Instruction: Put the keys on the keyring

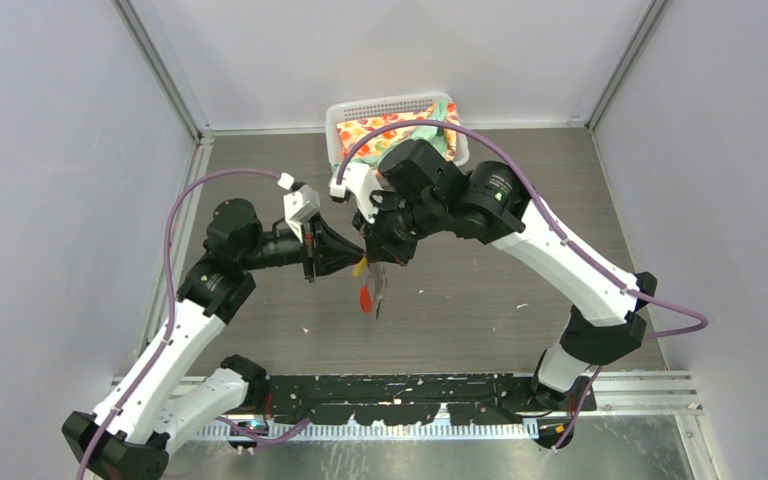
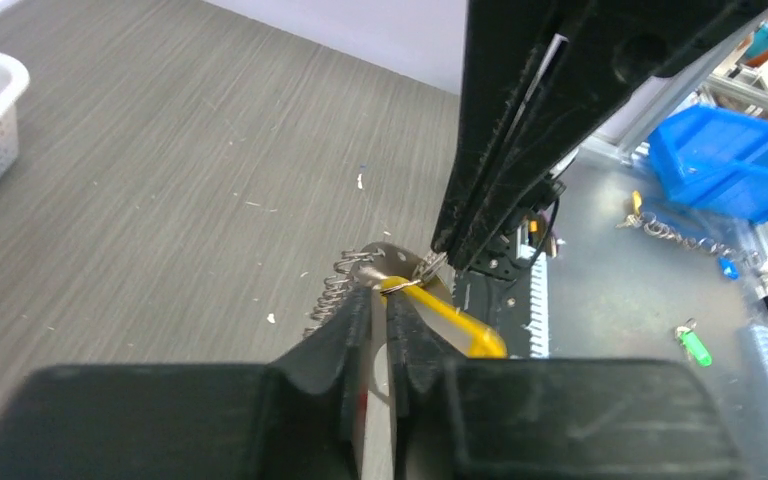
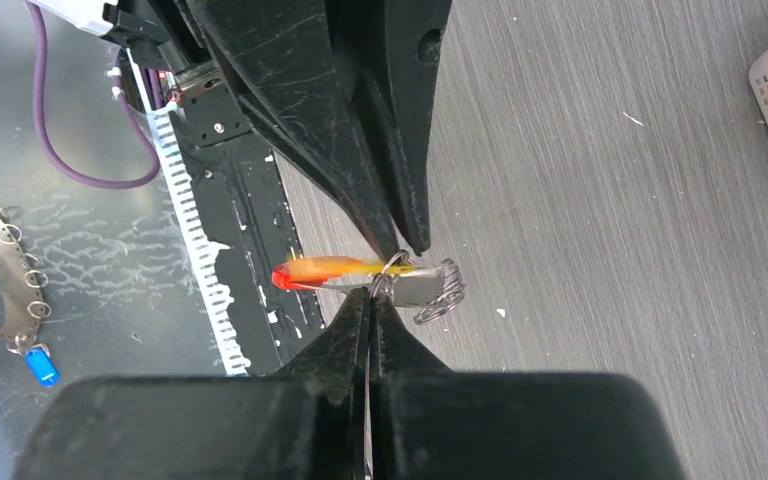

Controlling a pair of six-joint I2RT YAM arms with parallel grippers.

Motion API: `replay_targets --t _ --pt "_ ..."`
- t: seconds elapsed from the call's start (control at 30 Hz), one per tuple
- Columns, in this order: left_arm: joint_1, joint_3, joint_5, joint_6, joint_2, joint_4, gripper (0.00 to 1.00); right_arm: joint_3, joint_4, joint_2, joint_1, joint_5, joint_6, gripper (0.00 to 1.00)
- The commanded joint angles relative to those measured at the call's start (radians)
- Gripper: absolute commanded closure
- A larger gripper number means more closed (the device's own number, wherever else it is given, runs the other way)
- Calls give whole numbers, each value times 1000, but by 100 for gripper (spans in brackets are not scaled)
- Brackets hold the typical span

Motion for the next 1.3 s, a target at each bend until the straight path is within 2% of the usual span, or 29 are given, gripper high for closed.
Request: replay_targets --t 0.0,0.07,0.2,0.33,0.43,0.47,0.53,0.7,0.9,0.97,1.1,1.27 --pt "-3 7 -18 -6 0 34 94 39 16 -10 7 -21 14 99" --pt "-3 16 -23 21 -5 17 99 27 17 -17 8 -19 14 99" --pt "-3 41 -5 115 -20 -19 99 -17 34 -40 7 -16 16 99" --pt "-3 66 23 322 -42 -121 99 -53 56 -62 7 -16 17 99" --pt "-3 80 -48 470 -56 -213 100 -77 78 -77 5 -21 16 99" --pt "-3 85 -60 505 -58 -234 98 -89 93 -86 4 -29 17 99" --pt "-3 97 -55 523 -62 -257 77 -135 153 -115 1 -52 21 99" --pt "-3 92 64 458 -98 -218 58 -330 406 -231 -10 -133 52 99" --pt "-3 25 132 275 -143 10 55 -513 680 -348 -17 -218 83 99" --pt "-3 40 164 222 -131 51 56 -524 698 -351 -18 -225 88 99" --pt "-3 80 223 128 -80 70 66 -510 678 -338 -19 -232 81 99" --pt "-3 103 262 104 -80 84 64 -467 612 -309 -19 -207 62 99"
